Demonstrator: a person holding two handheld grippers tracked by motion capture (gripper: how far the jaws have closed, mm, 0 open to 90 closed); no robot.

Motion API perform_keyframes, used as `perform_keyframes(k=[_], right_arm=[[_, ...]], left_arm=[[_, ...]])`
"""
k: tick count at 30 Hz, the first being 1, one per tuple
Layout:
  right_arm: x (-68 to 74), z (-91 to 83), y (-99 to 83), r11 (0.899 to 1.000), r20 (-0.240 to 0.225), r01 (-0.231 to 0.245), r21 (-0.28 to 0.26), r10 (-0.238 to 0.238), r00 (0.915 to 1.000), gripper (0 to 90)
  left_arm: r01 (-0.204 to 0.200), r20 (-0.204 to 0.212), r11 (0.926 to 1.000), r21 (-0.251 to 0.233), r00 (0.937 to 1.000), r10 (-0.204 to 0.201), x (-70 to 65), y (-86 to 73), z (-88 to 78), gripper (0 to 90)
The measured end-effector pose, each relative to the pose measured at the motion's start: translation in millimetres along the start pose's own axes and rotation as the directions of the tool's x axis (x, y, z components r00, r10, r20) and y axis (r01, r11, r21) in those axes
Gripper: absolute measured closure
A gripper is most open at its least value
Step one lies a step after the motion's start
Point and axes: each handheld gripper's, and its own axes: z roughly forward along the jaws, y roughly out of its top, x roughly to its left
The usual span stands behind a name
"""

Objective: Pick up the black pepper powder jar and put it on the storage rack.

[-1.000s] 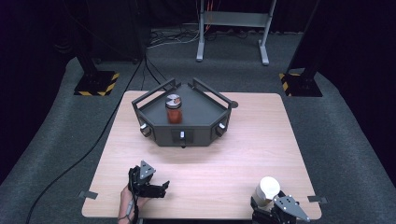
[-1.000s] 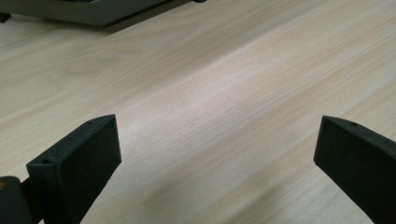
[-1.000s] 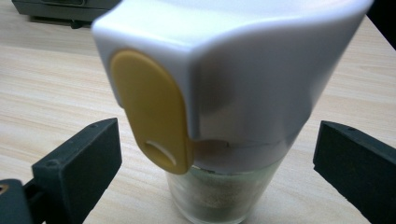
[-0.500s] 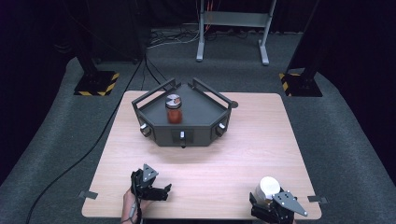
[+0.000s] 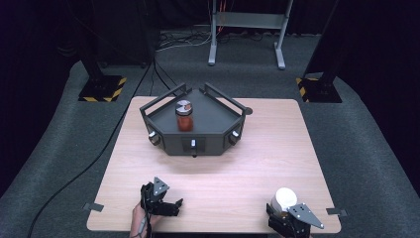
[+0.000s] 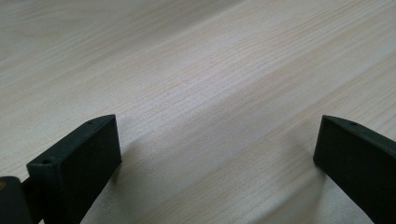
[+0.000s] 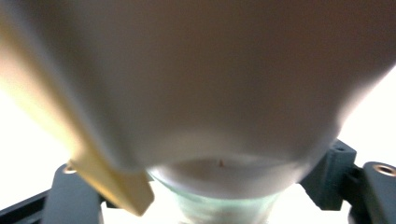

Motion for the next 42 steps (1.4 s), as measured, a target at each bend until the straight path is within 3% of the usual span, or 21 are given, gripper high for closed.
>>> perform_keyframes(k=[14, 20, 36, 42], right_arm=[[4.1, -1.7, -2.7, 1.000, -0.002, 0.026, -0.018, -0.026, 0.9997, 29.5], [4.5, -1.3, 10.2, 1.000, -0.024, 0.020, -0.019, -0.021, 0.9995, 29.5], [3.4, 11.7, 46.6, 0.997, -0.106, 0.075, -0.005, -0.075, 0.9915, 29.5], [5.7, 17.4, 52.5, 0.996, -0.112, 0.093, -0.007, -0.094, 0.9893, 29.5]], left_arm=[[-0.002, 0.003, 1.0000, 0.000, 1.0000, 0.002, 1.1, 0.5, 0.8, 0.3], [-0.004, 0.004, 1.0000, 0.000, 1.0000, 0.004, 1.3, 0.7, 1.0, 0.4], [-0.003, 0.004, 1.0000, -0.001, 1.0000, 0.003, 1.3, 0.7, 1.1, 0.4], [-0.003, 0.004, 1.0000, -0.001, 1.0000, 0.003, 1.3, 0.7, 1.1, 0.4]])
